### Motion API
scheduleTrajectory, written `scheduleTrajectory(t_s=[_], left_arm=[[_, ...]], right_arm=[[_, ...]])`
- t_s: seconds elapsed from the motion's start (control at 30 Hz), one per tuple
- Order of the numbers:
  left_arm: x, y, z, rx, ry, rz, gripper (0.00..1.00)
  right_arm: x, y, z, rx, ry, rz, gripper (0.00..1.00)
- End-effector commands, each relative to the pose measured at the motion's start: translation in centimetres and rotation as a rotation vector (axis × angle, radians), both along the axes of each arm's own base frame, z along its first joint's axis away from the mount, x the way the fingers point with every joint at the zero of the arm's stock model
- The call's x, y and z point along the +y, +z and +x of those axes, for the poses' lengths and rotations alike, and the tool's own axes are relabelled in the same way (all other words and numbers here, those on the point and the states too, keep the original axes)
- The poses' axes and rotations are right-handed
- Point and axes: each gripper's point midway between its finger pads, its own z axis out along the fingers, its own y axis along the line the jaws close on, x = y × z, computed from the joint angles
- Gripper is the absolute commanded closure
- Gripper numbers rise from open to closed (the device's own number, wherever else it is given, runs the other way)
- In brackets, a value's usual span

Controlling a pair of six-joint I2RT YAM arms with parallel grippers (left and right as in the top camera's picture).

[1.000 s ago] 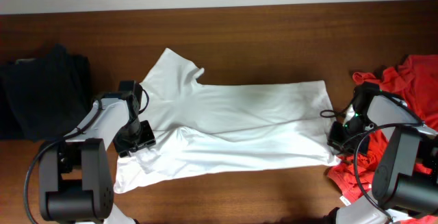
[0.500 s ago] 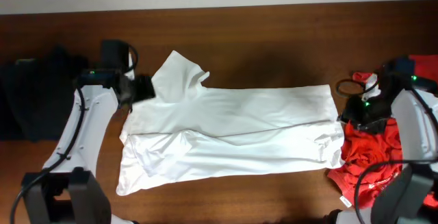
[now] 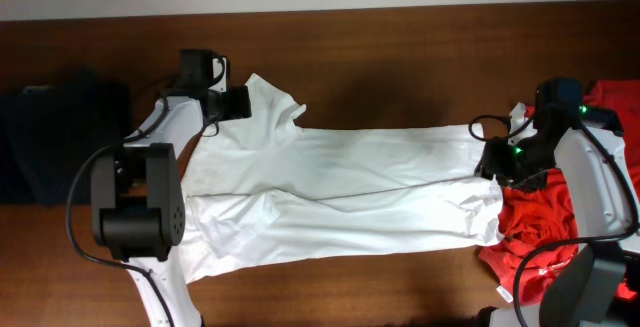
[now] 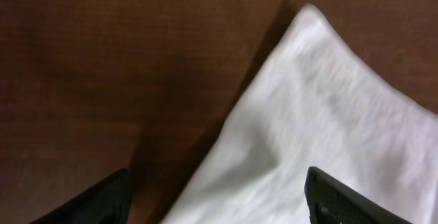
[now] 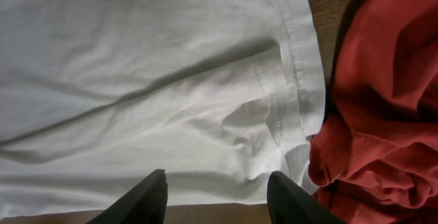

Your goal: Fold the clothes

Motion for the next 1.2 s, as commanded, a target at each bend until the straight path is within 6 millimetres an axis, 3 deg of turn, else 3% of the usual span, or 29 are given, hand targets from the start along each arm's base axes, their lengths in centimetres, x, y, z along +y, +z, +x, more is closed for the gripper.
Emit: scheduleTrajectory(t_s=[0.0,0.13,0.2,0.3,0.33,0.43,0.6,0.67,0.73,0.9,1.0,1.17], left_arm=[[-1.4,-2.9,-0.9,0.066,-0.044,0.001,0.20],[-3.5,-4.1,-3.2,0.158,-0.090,0.014,0.49],[-3.6,-4.1,-3.4,0.165,-0.092,0.015,0.56],[-3.4,-4.1,-3.4,0.165,-0.089,0.016,0.92],[-3.3,-4.1,-3.4,0.165,-0.085,0.020,0.99],[-2.2,-3.4,-3.3,0.162,-0.054,0.062,0.99],[1.1,2.8,-2.6,0.094,0.079,0.024,0.99],[3.2,4.4,-3.1,0.092,0.120,0.022,0.99],[4.5,4.5,-3.7,0.114,0.148,0.022,0.99],[5.5,4.3,-4.0,0.128,0.170,0.016,0.99],[5.3,4.2,-4.2,0.138,0.164,0.011,0.99],[5.3,3.8,-5.1,0.175,0.164,0.012,0.99]], right_arm=[[0.4,0.3,0.2,-0.012,0.018,0.009,0.49],[0.3,0.3,0.5,-0.027,0.018,0.005,0.49],[0.3,0.3,0.6,-0.030,0.018,0.004,0.49],[0.2,0.3,0.9,-0.041,0.019,0.002,0.44],[0.1,0.3,1.1,-0.047,0.019,0.000,0.44],[-0.1,0.1,2.1,-0.076,0.019,-0.007,0.44],[-1.1,-1.7,6.0,-0.155,0.020,-0.029,0.45],[-1.7,-1.8,8.6,-0.207,0.025,-0.046,0.45],[-2.2,-2.4,10.7,-0.228,0.033,-0.086,0.45],[-0.2,-6.5,15.4,-0.294,0.101,-0.091,0.41],[1.2,-7.4,17.4,-0.350,0.137,-0.117,0.40],[0.9,-8.5,19.2,-0.387,0.109,-0.200,0.39]])
